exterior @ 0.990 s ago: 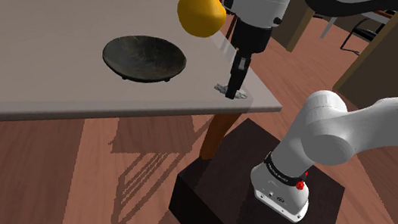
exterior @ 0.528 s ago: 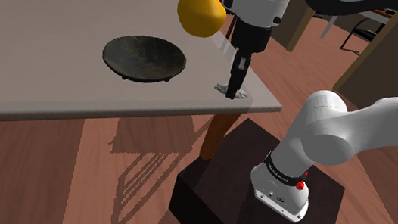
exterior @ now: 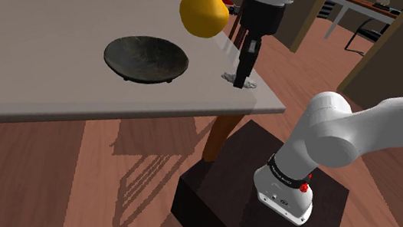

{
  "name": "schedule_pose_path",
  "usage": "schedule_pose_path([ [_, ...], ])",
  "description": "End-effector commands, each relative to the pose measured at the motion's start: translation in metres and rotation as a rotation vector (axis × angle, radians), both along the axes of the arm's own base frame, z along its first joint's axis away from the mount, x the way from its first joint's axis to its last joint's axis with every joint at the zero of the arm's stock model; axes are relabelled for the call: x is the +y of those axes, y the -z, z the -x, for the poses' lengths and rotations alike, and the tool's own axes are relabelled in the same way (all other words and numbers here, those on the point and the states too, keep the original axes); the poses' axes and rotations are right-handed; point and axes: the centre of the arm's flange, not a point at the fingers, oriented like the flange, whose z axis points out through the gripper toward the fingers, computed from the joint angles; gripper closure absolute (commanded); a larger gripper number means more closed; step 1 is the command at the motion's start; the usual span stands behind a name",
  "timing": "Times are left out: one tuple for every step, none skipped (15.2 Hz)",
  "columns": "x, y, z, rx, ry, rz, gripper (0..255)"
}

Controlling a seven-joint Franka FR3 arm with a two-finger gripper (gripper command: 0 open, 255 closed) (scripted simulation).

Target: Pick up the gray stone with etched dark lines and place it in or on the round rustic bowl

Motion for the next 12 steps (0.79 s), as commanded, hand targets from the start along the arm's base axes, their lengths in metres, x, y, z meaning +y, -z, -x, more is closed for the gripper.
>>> schedule_pose_path([
  [-0.001,-0.010,0.000,0.000,0.000,0.000,255],
  [-0.001,-0.016,0.000,0.000,0.000,0.000,255],
  [-0.001,-0.021,0.000,0.000,0.000,0.000,255],
  [-0.001,-0.026,0.000,0.000,0.000,0.000,255],
  [-0.001,-0.031,0.000,0.000,0.000,0.000,255],
  [-0.001,-0.037,0.000,0.000,0.000,0.000,255],
  [-0.001,-0.042,0.000,0.000,0.000,0.000,255],
  [-0.001,-0.047,0.000,0.000,0.000,0.000,255],
  [-0.001,-0.053,0.000,0.000,0.000,0.000,255],
  [-0.001,-0.058,0.000,0.000,0.000,0.000,255],
  [-0.001,-0.063,0.000,0.000,0.000,0.000,255],
  [-0.001,-0.068,0.000,0.000,0.000,0.000,255],
])
